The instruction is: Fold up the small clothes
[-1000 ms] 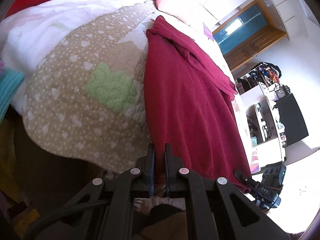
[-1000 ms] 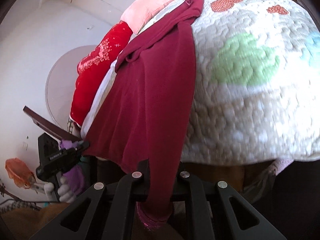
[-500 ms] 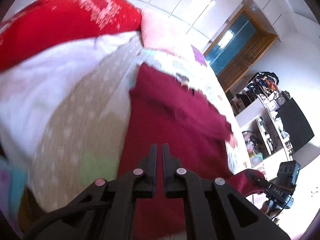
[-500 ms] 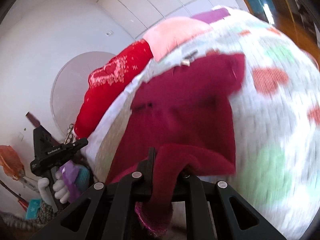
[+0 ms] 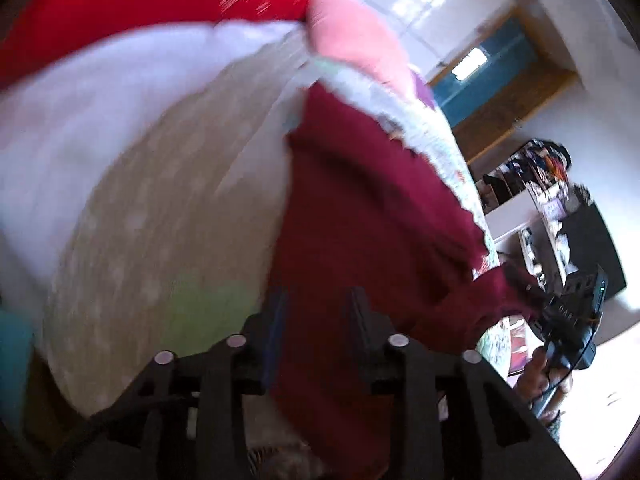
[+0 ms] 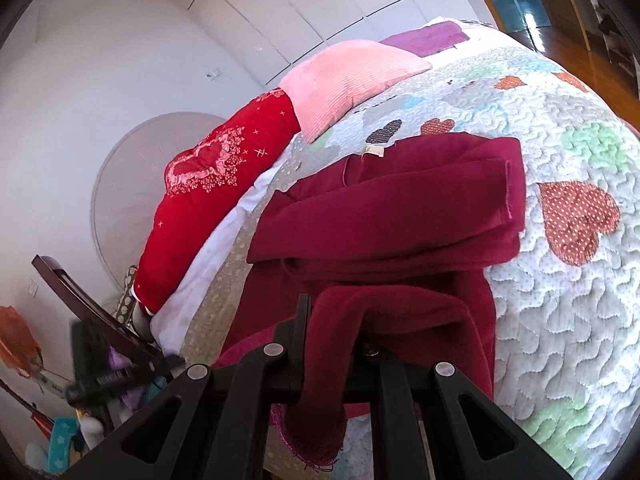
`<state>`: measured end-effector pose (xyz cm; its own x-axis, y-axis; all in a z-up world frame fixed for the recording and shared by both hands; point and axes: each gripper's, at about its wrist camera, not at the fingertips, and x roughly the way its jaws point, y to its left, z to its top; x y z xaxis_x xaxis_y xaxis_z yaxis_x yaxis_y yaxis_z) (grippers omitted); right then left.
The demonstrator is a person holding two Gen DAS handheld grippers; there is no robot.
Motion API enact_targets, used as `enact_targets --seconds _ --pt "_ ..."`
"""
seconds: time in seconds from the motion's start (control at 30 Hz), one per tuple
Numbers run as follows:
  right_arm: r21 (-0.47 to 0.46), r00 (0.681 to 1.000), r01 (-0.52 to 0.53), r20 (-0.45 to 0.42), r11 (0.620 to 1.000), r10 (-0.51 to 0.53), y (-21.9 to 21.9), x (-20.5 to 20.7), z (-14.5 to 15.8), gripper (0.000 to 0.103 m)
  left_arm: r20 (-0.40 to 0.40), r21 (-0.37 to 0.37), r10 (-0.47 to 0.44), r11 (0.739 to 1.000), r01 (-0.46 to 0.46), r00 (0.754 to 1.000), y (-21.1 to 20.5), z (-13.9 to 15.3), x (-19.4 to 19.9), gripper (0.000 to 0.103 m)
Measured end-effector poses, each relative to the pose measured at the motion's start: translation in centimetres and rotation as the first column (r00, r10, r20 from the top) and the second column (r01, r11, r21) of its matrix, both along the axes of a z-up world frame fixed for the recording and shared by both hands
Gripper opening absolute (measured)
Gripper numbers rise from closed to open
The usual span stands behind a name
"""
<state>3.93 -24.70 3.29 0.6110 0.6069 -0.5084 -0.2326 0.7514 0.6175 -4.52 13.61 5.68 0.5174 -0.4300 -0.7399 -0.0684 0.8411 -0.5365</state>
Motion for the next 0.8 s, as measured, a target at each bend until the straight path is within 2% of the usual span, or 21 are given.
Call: enact_targets --seconds 0.03,0.1,0.2,0.27,0.37,0.53,0.57,0.6,0.67,0.8 --pt "0.000 1.000 0.001 0.003 1.000 -0.001 -0.1 -0.2 0.1 0.008 -0.020 -0.023 0.011 1.000 -0.012 1.000 0.7 -0.8 -0.9 0.033" --pt "-0.011 1.000 -0.002 0.013 1.000 0.002 -0.2 -0.7 0.4 0.008 -0.036 -0.044 0.019 0.999 -0.021 0.999 1.2 -1.6 -2.3 0.045" --pt "-0.046 0.999 -0.005 0.032 0.999 0.006 0.2 -1.6 0.9 0.008 -0.049 -0.075 0.007 0.997 -0.010 0.999 1.3 -2.6 -3.8 0.052" --pt "-0.066 0.999 -0.008 0.044 0.998 0.011 0.5 -2.3 1.1 0.009 -0.049 -0.132 -0.012 0.991 0.005 0.999 1.1 -3.1 -4.4 0.055" --pt "-0.068 0.999 -0.006 0.048 0.998 0.009 0.6 -3.3 1.2 0.009 -0.055 -0.175 -0.026 0.984 0.016 0.998 0.3 -3.8 -4.8 0.064" --pt "-0.057 0.999 0.000 0.049 0.998 0.003 0.2 -4.5 1.3 0.009 -0.102 -0.204 -0.116 0.974 0.094 0.988 -2.4 -5.4 -4.6 0.064" --pt "-0.057 0.999 0.000 0.049 0.998 0.003 0.2 -4.6 1.3 0.009 -0.104 -0.204 -0.132 0.973 0.109 0.986 -2.9 -5.5 -4.5 0.062" --pt "-0.060 0.999 -0.001 0.050 0.998 0.004 0.2 -4.7 1.3 0.009 -0.104 -0.199 -0.141 0.973 0.119 0.984 -3.2 -5.4 -4.3 0.041" --pt "-0.070 0.998 -0.004 0.055 0.998 0.008 0.3 -4.8 1.4 0.009 -0.102 -0.175 -0.148 0.976 0.129 0.984 -3.4 -4.9 -3.6 0.007" --pt "-0.089 0.998 -0.010 0.064 0.996 0.016 0.1 -3.7 2.0 0.009 -0.021 -0.221 -0.094 0.971 0.087 0.995 -2.0 -1.8 -1.5 0.008"
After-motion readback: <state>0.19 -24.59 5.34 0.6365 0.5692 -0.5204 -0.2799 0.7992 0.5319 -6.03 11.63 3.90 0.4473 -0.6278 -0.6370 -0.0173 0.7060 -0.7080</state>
